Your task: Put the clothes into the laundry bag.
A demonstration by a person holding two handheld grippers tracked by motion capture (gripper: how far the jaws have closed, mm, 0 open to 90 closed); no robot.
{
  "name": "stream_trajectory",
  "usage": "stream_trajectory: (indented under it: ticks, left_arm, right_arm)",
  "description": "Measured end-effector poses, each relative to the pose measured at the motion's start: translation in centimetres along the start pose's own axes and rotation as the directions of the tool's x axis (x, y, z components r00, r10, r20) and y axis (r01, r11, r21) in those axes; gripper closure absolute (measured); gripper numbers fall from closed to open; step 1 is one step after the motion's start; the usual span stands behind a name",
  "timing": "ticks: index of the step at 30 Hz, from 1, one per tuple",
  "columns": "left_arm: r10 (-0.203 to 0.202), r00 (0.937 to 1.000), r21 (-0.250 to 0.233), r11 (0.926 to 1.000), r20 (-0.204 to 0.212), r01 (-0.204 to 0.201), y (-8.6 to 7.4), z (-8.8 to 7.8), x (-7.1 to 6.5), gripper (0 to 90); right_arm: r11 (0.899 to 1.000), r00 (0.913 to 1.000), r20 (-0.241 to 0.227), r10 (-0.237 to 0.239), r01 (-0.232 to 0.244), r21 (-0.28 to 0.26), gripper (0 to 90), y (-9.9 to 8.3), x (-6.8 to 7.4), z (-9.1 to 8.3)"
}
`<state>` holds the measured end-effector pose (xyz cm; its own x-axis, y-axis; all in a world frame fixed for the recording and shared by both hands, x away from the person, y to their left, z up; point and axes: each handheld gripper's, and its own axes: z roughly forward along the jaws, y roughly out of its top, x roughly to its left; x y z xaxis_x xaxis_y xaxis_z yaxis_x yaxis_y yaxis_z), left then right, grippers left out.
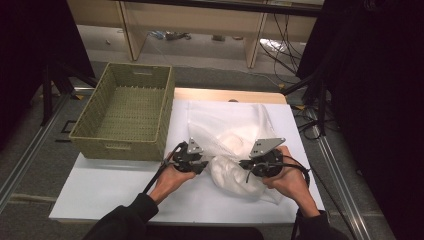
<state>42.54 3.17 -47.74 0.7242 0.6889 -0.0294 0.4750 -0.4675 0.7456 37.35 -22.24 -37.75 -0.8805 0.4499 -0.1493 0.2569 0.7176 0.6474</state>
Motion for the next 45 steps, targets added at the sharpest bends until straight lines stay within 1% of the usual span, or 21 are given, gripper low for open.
stream_trajectory:
  ticks: [1, 3, 5, 7, 8, 9, 12, 13, 16, 19, 20, 21, 25, 28, 31, 33, 37, 39, 40, 42, 45]
  left_arm:
    - [-0.016, 0.9998, -0.01, 0.9998, 0.007, 0.016, 0.2, 0.3, 0.0, 61.6]
    - [-0.004, 1.0, 0.013, 0.9999, -0.003, 0.004, 0.4, 1.1, 0.1, 57.7]
    - [-0.04, 0.9992, 0.037, 0.9985, -0.001, 0.04, 0.4, 1.8, 0.0, 49.3]
    - [-0.003, 0.9999, 0.054, 0.9986, -0.009, 0.004, 0.3, 2.3, 0.0, 50.3]
    - [-0.017, 0.9998, 0.046, 0.9988, -0.008, 0.017, 0.3, 2.4, 0.1, 51.0]
    - [-0.022, 0.9997, 0.039, 0.999, -0.006, 0.022, 0.4, 2.4, 0.2, 53.6]
    - [-0.019, 0.9996, 0.017, 0.9997, 0.023, 0.018, 0.3, 2.6, 0.3, 74.8]
    - [-0.037, 0.9986, 0.016, 0.9992, 0.037, 0.036, 0.3, 2.6, 0.4, 82.6]
    - [-0.054, 0.9978, 0.008, 0.9985, 0.039, 0.053, 0.1, 2.1, 0.3, 87.7]
    - [-0.007, 0.9986, -0.021, 0.9998, 0.052, 0.008, 0.0, 0.8, -0.3, 88.2]
    - [0.016, 0.9984, -0.025, 0.9996, 0.055, -0.015, -0.2, 0.3, -0.5, 88.2]
    - [0.036, 0.9978, -0.026, 0.9991, 0.056, -0.034, -0.4, -0.1, -0.7, 88.2]
    - [0.069, 0.9957, -0.031, 0.9972, 0.062, -0.067, -1.3, -0.8, -1.3, 88.4]
    - [0.092, 0.9945, -0.047, 0.9949, 0.051, -0.089, -1.4, -1.3, -1.4, 88.5]
    - [0.102, 0.9933, -0.057, 0.9935, 0.055, -0.098, -1.0, -2.1, -1.4, 88.7]
    - [0.127, 0.9907, -0.049, 0.991, 0.049, -0.125, -0.9, -2.9, -1.3, 88.9]
    - [0.171, 0.9833, -0.042, 0.9849, 0.063, -0.168, -1.7, -4.4, -1.9, 89.0]
    - [0.193, 0.9793, -0.051, 0.9805, 0.062, -0.19, -2.3, -5.0, -2.3, 89.0]
    - [0.194, 0.9781, -0.059, 0.98, 0.075, -0.19, -2.5, -5.3, -2.3, 89.0]
    - [0.169, 0.9828, -0.078, 0.9834, 0.073, -0.164, -2.7, -5.9, -1.9, 89.0]
    - [0.157, 0.9853, -0.069, 0.9859, 0.067, -0.152, -2.8, -6.0, -1.2, 88.9]
  right_arm:
    - [1.0, 1.0, 0.0, 0.004, -0.004, 0.001, 90.0, 0.0, 0.0, 0.0]
    - [1.0, 1.0, -0.005, 0.001, -0.001, 0.0, 90.0, -0.1, -0.1, 0.0]
    - [1.0, 1.0, 0.006, -0.005, 0.005, -0.005, 89.9, -0.1, -0.2, 0.0]
    - [1.0, 1.0, -0.004, 0.009, -0.009, -0.001, 89.9, 0.0, 0.0, 0.0]
    - [1.0, 1.0, 0.001, 0.007, -0.007, -0.002, 89.9, 0.0, 0.0, 0.0]
    - [1.0, 1.0, 0.004, 0.004, -0.004, -0.002, 89.9, 0.0, -0.1, 0.1]
    - [1.0, 1.0, 0.0, 0.002, -0.002, 0.007, 89.9, -0.1, 0.0, 0.2]
    - [1.0, 0.9999, -0.001, 0.016, -0.016, 0.012, 89.9, -0.1, 0.0, 0.2]
    - [1.0, 0.9998, -0.011, 0.019, -0.019, 0.017, 89.9, -0.2, 0.1, 0.2]
    - [1.0, 0.9995, -0.03, 0.008, -0.007, 0.026, 89.9, -0.3, 0.0, 0.4]
    - [0.999, 0.9992, -0.026, 0.032, -0.03, 0.041, 89.9, -0.4, 0.1, 0.5]
    - [0.999, 0.9994, -0.035, 0.007, -0.005, 0.039, 89.9, -0.4, 0.0, 0.7]
    - [0.996, 0.9992, -0.029, 0.028, -0.026, 0.081, 90.0, -1.1, -0.3, 2.1]
    - [0.995, 0.9996, 0.024, 0.014, -0.017, 0.098, 90.0, -1.4, -1.0, 3.3]
    - [0.997, 0.9966, 0.082, 0.005, -0.011, 0.071, 90.0, -0.9, -1.8, 3.9]
    - [0.998, 0.9929, 0.118, 0.013, -0.02, 0.057, 90.0, -0.5, -2.6, 4.3]
    - [0.998, 0.9897, 0.141, 0.027, -0.035, 0.057, 90.0, -0.1, -3.6, 5.2]
    - [0.996, 0.9857, 0.16, 0.054, -0.064, 0.062, 90.0, 0.1, -3.9, 5.4]
    - [0.995, 0.9835, 0.177, 0.037, -0.052, 0.084, 90.0, 0.3, -4.2, 5.4]
    - [0.998, 0.9832, 0.181, 0.022, -0.033, 0.057, 90.0, 0.6, -4.4, 5.6]
    - [0.998, 0.9891, 0.136, 0.056, -0.059, 0.017, 90.0, 0.8, -4.2, 5.3]
